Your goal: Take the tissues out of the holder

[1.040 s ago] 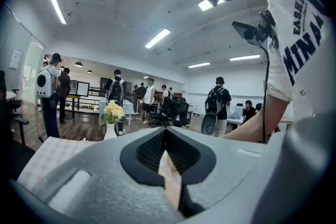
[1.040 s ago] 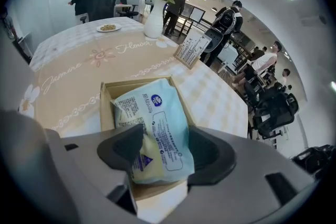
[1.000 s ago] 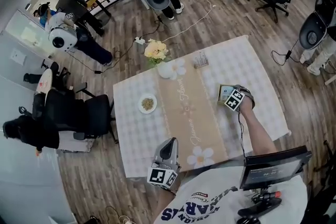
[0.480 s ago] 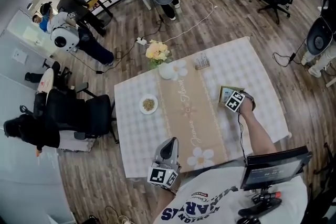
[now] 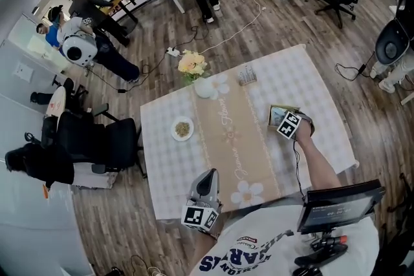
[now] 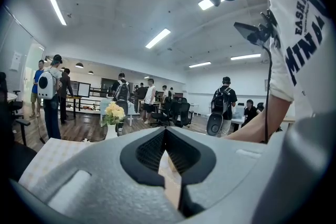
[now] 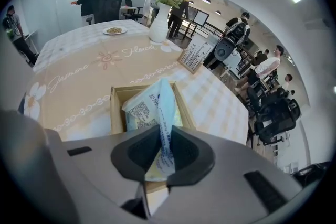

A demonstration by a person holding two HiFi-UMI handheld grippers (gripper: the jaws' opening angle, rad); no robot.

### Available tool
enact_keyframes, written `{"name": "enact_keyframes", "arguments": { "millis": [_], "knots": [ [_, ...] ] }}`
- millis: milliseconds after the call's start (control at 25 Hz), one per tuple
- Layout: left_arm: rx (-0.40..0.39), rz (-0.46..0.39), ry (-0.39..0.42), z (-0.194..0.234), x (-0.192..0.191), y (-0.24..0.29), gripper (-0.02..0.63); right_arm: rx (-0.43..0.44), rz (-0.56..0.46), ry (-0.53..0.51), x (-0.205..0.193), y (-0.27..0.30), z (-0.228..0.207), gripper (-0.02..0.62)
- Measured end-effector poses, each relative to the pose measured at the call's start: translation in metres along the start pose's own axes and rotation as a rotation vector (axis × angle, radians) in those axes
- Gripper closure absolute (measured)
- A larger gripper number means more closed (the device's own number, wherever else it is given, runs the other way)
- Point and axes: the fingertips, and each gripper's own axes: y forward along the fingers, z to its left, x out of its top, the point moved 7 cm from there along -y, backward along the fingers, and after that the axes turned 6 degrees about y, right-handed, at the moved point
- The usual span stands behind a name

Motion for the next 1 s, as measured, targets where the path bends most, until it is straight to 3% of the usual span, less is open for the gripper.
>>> {"name": "enact_keyframes", "arguments": {
  "millis": [440,1000],
  "knots": [
    [-0.051,-0.017,0.01,-0.008,0.004,0.005,0.603,-0.111,-0.155,-0.006,0.016,-0.074,-0.01,0.543],
    [-0.205,-0.098,0.027,-0.025,0.023,0.031,0.603,-0.339,-0.415,-0.012,0.058,-0.262,-0.024,0.543]
  ]
}}
